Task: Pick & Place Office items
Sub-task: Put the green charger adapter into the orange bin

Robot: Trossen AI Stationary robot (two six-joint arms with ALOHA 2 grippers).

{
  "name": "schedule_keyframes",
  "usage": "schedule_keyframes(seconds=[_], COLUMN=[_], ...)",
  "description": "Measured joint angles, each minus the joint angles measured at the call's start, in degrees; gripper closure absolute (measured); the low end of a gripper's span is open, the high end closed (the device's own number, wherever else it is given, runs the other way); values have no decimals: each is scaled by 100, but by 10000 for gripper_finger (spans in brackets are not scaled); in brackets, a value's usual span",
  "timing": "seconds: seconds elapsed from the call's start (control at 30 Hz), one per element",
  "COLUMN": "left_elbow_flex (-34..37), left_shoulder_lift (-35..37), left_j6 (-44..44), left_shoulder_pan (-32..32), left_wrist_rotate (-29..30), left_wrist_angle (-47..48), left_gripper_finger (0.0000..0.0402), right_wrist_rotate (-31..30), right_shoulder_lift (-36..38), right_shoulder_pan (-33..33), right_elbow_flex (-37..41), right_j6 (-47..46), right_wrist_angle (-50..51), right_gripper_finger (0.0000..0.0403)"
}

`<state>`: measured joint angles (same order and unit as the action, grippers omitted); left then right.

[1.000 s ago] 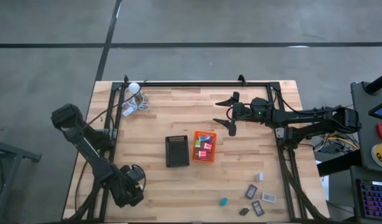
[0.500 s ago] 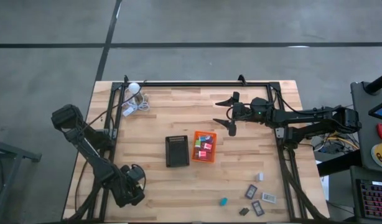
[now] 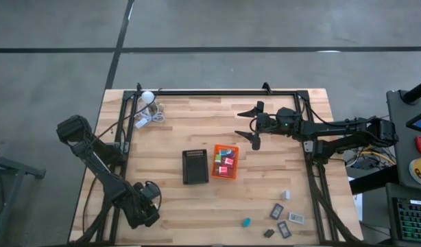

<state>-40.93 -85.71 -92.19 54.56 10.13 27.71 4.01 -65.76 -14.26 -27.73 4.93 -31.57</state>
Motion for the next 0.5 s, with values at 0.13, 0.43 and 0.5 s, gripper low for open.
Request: schedule_keyframes(seconds=[0.13,0.43,0.5], left_elbow_flex=[0,0,0], left_shoulder_lift=[0,0,0], left_j6=[-7,-22,-21], left_shoulder_pan=[-30,-104,-121], left_wrist_rotate=[-79,-168,-186], left_wrist_angle=[20,138,167], left_gripper_finger=[196,212,221], right_wrist_rotate=[0,0,0], right_shoulder_lift=[0,0,0], right_shoulder_pan=[-2,-7,-7], right_elbow_flex=[1,0,0], right_j6=[0,0,0], right_wrist_angle=[0,0,0], right_gripper_finger=[62,53,54])
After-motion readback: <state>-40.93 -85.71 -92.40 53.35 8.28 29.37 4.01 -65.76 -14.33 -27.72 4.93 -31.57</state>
